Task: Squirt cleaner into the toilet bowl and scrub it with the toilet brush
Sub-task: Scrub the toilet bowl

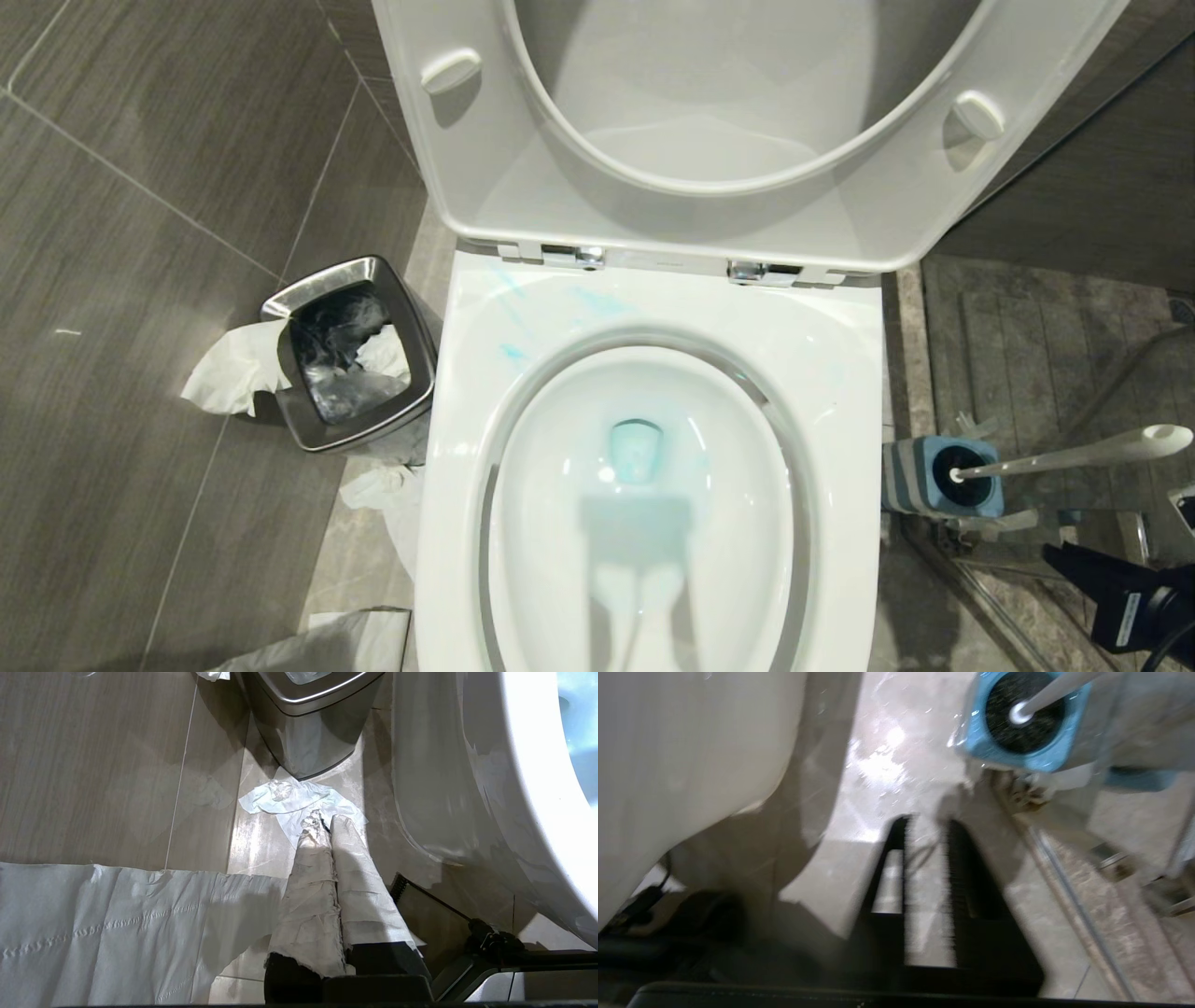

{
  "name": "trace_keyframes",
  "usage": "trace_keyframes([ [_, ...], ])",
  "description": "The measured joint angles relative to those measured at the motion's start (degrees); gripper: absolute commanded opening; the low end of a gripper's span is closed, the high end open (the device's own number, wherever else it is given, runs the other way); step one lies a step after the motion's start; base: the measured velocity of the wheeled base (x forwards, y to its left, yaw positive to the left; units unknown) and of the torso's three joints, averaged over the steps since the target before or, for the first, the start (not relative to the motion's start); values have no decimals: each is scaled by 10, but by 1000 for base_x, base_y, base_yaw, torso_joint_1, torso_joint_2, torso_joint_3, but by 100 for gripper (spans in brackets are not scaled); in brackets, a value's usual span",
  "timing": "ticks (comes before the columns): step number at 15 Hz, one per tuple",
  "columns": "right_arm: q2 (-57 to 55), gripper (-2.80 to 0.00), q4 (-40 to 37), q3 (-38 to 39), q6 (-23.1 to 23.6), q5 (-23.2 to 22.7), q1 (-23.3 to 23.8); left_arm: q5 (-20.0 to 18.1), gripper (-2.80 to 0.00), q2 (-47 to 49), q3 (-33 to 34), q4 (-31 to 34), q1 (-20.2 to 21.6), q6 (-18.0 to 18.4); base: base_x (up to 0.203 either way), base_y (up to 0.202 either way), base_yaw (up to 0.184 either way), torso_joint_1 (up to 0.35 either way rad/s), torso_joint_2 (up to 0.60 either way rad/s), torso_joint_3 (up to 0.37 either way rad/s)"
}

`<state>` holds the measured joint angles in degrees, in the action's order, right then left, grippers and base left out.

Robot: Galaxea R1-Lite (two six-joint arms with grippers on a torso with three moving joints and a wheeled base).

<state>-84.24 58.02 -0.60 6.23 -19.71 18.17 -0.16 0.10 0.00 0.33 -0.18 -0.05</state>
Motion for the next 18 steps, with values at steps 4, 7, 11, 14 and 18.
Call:
trace_keyframes([
  [4, -48, 0, 94, 4, 11, 45, 6, 0, -280, 0, 0, 0, 0, 0, 0, 0, 0, 0, 0, 0],
  [7, -89, 0, 156, 5, 12, 54, 19, 0, -280, 0, 0, 0, 0, 0, 0, 0, 0, 0, 0, 0],
  [11, -147, 0, 237, 3, 15, 56, 29, 0, -280, 0, 0, 0, 0, 0, 0, 0, 0, 0, 0, 0],
  [14, -189, 0, 282, -9, 26, 58, 33, 0, -280, 0, 0, 0, 0, 0, 0, 0, 0, 0, 0, 0],
  [18, -227, 0, 291, -74, 37, 65, 34, 0, -280, 0, 0, 0, 0, 0, 0, 0, 0, 0, 0, 0],
])
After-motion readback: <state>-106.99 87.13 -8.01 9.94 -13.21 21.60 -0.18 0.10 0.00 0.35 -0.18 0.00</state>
